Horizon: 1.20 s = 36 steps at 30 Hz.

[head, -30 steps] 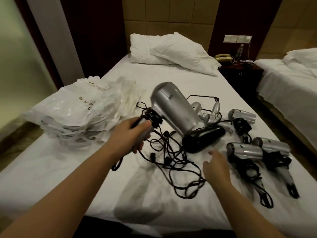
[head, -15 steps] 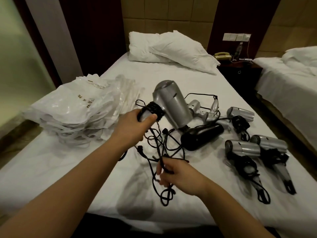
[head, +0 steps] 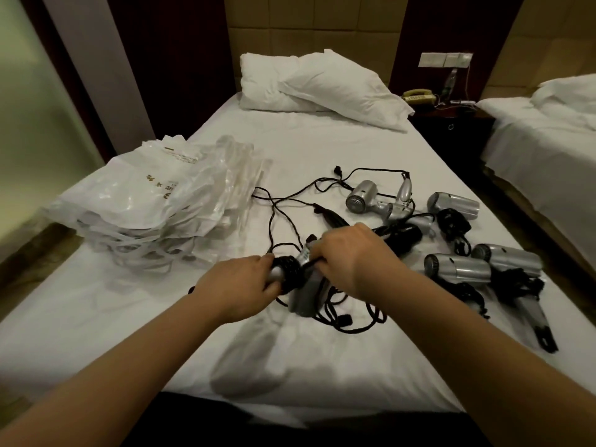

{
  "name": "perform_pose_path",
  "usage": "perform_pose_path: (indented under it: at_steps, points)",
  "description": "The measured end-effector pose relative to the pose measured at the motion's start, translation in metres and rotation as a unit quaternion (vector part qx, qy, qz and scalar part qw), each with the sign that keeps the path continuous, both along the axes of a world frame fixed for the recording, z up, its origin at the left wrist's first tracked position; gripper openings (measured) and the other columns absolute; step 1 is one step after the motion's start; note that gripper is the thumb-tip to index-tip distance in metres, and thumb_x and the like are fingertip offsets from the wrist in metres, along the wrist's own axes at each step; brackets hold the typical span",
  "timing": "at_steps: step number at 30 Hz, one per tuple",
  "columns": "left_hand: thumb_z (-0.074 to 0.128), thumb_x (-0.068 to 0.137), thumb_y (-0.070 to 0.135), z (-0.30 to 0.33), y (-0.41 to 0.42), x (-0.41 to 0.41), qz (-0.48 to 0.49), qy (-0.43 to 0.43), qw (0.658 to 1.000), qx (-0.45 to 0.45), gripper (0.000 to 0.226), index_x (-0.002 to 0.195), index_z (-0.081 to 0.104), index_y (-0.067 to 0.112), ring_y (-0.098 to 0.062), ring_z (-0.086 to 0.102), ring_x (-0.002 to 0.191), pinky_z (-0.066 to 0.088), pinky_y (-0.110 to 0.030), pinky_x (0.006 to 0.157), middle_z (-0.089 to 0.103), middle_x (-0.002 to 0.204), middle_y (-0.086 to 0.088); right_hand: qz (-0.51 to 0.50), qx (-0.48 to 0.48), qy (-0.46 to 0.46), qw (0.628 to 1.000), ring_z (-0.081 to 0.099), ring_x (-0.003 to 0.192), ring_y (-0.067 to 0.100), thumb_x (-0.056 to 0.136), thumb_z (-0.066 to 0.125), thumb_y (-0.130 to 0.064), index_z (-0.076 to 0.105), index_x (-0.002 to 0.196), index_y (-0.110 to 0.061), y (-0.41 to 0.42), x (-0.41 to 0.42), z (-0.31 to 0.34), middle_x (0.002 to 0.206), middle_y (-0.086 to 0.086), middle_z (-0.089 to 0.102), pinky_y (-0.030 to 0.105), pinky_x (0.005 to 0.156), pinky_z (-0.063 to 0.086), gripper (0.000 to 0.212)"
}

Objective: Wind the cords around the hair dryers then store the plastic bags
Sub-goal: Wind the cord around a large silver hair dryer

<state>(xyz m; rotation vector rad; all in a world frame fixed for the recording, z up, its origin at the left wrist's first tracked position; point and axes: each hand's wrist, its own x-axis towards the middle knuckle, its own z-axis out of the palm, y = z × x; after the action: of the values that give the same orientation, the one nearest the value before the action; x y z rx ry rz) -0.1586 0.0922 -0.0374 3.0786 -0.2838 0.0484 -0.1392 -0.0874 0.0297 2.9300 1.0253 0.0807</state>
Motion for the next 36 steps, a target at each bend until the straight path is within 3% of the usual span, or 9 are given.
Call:
perform_pose_path:
  at_steps: [6, 11, 19, 22, 27, 29, 33, 34, 36]
  points:
    - [0.052, 0.077, 0.07, 0.007, -0.005, 0.0, -0.006, 0.01, 0.999, 0.03, 0.06, 0.113, 0.047, 0.022, -0.02, 0.06, 0.091, 0.037, -0.03, 0.063, 0.062, 0.103, 0.003, 0.068, -0.026, -0.08, 0.994, 0.052, 0.104, 0.02, 0.098, 0.039, -0.02, 0.059, 0.115, -0.023, 0.013, 0.009, 0.006, 0.11, -0.001, 0.055, 0.031, 0.083, 0.027, 0.026]
    - [0.051, 0.077, 0.068, 0.015, -0.007, 0.0, 0.025, 0.014, 0.999, 0.038, 0.055, 0.105, 0.047, 0.022, -0.019, 0.051, 0.075, 0.037, -0.03, 0.061, 0.058, 0.089, 0.002, 0.083, -0.023, -0.087, 0.992, 0.049, 0.108, 0.021, 0.1, 0.034, -0.027, 0.055, 0.12, -0.022, 0.008, 0.015, 0.009, 0.115, 0.0, 0.053, 0.031, 0.086, 0.028, 0.03]
    - [0.053, 0.074, 0.062, 0.046, 0.014, -0.001, 0.045, -0.037, 0.998, 0.008, 0.043, 0.1, 0.055, 0.028, -0.022, 0.06, 0.085, 0.048, -0.03, 0.069, 0.066, 0.095, 0.001, -0.073, -0.02, -0.04, 0.996, 0.045, 0.11, 0.026, 0.094, 0.045, -0.025, 0.056, 0.11, -0.02, -0.029, 0.04, 0.0, 0.115, 0.004, 0.048, 0.035, 0.085, 0.036, 0.02]
    - [0.053, 0.074, 0.062, 0.056, 0.014, 0.001, 0.015, -0.009, 0.999, 0.039, 0.039, 0.091, 0.055, 0.028, -0.021, 0.055, 0.076, 0.043, -0.029, 0.063, 0.064, 0.09, 0.002, -0.111, 0.023, -0.017, 0.993, 0.051, 0.108, 0.027, 0.095, 0.045, -0.028, 0.06, 0.11, -0.023, -0.027, 0.043, 0.009, 0.117, 0.003, 0.05, 0.033, 0.075, 0.039, 0.021]
    - [0.055, 0.074, 0.065, 0.062, 0.005, -0.005, -0.093, 0.077, 0.989, 0.09, 0.038, 0.084, 0.051, 0.029, -0.017, 0.047, 0.066, 0.038, -0.027, 0.058, 0.046, 0.064, 0.007, -0.04, 0.074, -0.062, 0.995, 0.052, 0.107, 0.026, 0.095, 0.046, -0.024, 0.062, 0.114, -0.023, -0.011, 0.041, 0.023, 0.118, 0.002, 0.05, 0.032, 0.081, 0.041, 0.025]
    - [0.062, 0.074, 0.06, 0.066, -0.001, -0.012, -0.144, 0.122, 0.982, 0.027, 0.039, 0.088, 0.057, 0.025, -0.01, 0.048, 0.06, 0.038, -0.023, 0.056, 0.05, 0.061, 0.007, -0.005, 0.087, -0.049, 0.995, 0.052, 0.108, 0.024, 0.095, 0.047, -0.027, 0.061, 0.119, -0.025, -0.008, 0.042, 0.021, 0.12, 0.0, 0.05, 0.034, 0.086, 0.042, 0.027]
    - [0.071, 0.077, 0.037, 0.07, -0.001, -0.023, -0.178, 0.204, 0.934, -0.233, 0.016, 0.087, 0.061, 0.03, 0.003, 0.055, 0.053, 0.036, -0.009, 0.051, 0.064, 0.062, 0.017, -0.011, 0.045, 0.01, 0.999, 0.052, 0.114, 0.018, 0.094, 0.051, -0.036, 0.056, 0.126, -0.026, -0.02, 0.043, 0.005, 0.123, -0.001, 0.051, 0.03, 0.084, 0.042, 0.034]
    - [0.07, 0.075, 0.04, 0.07, 0.003, -0.023, -0.166, 0.2, 0.92, -0.294, 0.021, 0.091, 0.058, 0.033, 0.001, 0.054, 0.05, 0.039, -0.011, 0.051, 0.064, 0.063, 0.016, -0.021, 0.075, 0.043, 0.996, 0.056, 0.109, 0.014, 0.096, 0.048, -0.033, 0.054, 0.129, -0.022, -0.024, 0.042, -0.002, 0.118, 0.001, 0.053, 0.027, 0.083, 0.047, 0.036]
    - [0.065, 0.065, 0.051, 0.065, 0.014, -0.02, -0.123, 0.189, 0.892, -0.393, 0.046, 0.108, 0.05, 0.04, -0.009, 0.052, 0.048, 0.044, -0.021, 0.049, 0.065, 0.067, 0.008, -0.091, 0.182, 0.123, 0.971, 0.062, 0.075, 0.008, 0.1, 0.037, -0.012, 0.044, 0.135, -0.001, -0.023, 0.036, -0.013, 0.089, -0.001, 0.053, 0.012, 0.058, 0.049, 0.037]
